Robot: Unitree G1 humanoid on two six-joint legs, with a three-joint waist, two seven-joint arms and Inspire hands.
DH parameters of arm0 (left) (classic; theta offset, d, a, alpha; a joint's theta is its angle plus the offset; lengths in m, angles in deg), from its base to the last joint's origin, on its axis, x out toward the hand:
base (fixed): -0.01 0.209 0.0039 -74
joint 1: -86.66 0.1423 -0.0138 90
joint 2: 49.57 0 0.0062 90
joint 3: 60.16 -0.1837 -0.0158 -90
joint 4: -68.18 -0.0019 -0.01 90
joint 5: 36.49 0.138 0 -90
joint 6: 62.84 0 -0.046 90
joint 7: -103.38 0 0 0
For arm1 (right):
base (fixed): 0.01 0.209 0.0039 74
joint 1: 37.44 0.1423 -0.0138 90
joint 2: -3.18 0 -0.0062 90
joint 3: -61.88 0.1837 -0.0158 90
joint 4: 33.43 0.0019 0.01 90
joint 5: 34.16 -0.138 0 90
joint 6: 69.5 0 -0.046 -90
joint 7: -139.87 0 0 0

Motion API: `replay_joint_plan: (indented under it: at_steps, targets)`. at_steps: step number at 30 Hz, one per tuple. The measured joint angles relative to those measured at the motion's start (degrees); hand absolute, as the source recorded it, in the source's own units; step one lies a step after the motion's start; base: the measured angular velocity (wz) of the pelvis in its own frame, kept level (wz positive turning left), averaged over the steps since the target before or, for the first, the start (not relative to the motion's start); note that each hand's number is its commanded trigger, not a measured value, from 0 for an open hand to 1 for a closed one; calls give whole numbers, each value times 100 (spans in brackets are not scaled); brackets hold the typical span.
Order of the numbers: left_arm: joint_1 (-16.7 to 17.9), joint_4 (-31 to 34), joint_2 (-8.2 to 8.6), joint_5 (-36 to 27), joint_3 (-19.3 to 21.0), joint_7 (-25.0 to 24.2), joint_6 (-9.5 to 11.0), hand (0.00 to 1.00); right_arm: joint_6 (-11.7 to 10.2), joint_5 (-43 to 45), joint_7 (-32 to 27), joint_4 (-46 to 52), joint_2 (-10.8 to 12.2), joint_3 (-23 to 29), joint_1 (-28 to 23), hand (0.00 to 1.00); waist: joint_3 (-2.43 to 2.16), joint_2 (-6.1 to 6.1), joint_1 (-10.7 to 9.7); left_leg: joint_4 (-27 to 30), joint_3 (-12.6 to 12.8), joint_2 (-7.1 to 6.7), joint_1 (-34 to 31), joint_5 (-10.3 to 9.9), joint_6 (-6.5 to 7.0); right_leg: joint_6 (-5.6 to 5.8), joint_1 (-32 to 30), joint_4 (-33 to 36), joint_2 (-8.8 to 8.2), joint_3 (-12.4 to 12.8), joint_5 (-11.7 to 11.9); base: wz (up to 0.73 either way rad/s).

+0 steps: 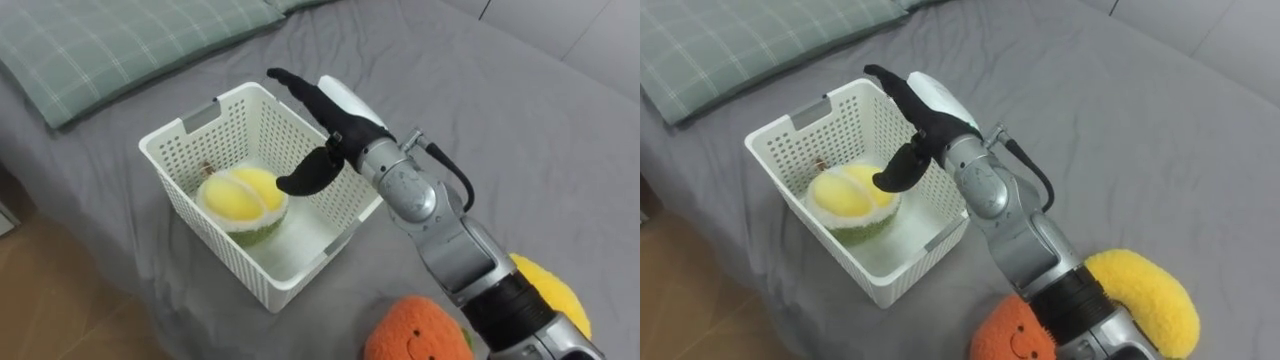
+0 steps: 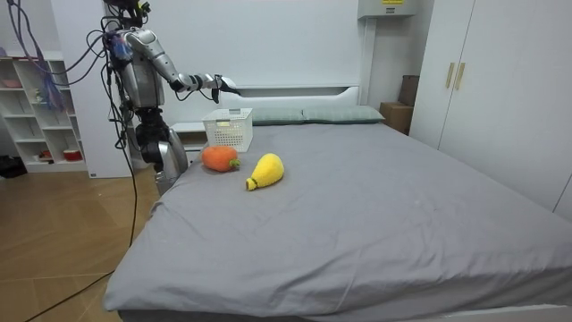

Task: Collect toys from the bed

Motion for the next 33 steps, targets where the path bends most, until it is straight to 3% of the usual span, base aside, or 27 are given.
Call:
replay_joint_plan:
  at_steps: [8, 11, 15, 20, 26, 27, 33]
  targets:
    - [15, -35, 17, 5, 4, 112, 3, 0, -40, -314, -73, -505, -14, 162, 65, 0, 0, 4, -9, -6, 1, -6, 60, 11, 6, 0, 62, -6, -5, -1, 0, 0]
    - [67, -37, 15, 4, 6, 114, 4, 0, -70, -504, -204, -733, -35, 365, 56, 0, 9, 16, -113, -6, -5, -6, 85, 10, 7, 0, 96, -7, -8, -6, 0, 0]
    - [160, -31, 9, 7, 16, 118, 25, 0, -252, -794, -580, -731, -209, 584, 18, 0, 3, 10, -254, -37, 75, 9, 128, 10, 6, 1, 101, 5, -9, 57, 0, -8]
    - [293, -24, 9, 2, 181, 126, 15, 0, -300, -1261, -956, -775, -469, 906, -130, 0, -1, 29, -421, -40, 166, 23, 227, 6, 11, 2, 138, 5, -1, 181, 2, -10]
    - [416, -33, 34, 5, 183, 231, 21, 0, -384, -1371, -1336, -1137, -610, 1373, -341, 0, -27, 217, -686, -108, 347, 44, 394, 1, 21, 5, 180, 78, -6, 355, 4, -16]
    - [460, -51, 32, 5, 184, 231, 14, 0, -383, -1352, -1358, -1206, -650, 1426, -412, 0, -49, 255, -727, -140, 395, 61, 418, 0, 22, 5, 187, 78, -7, 378, 4, -21]
    - [623, -59, 93, 5, 331, 218, -17, 0, -369, -1110, -1385, -1443, -687, 1774, -623, 0, -88, 300, -1081, -228, 629, 119, 497, 0, 17, 0, 125, 97, 33, 647, 8, -20]
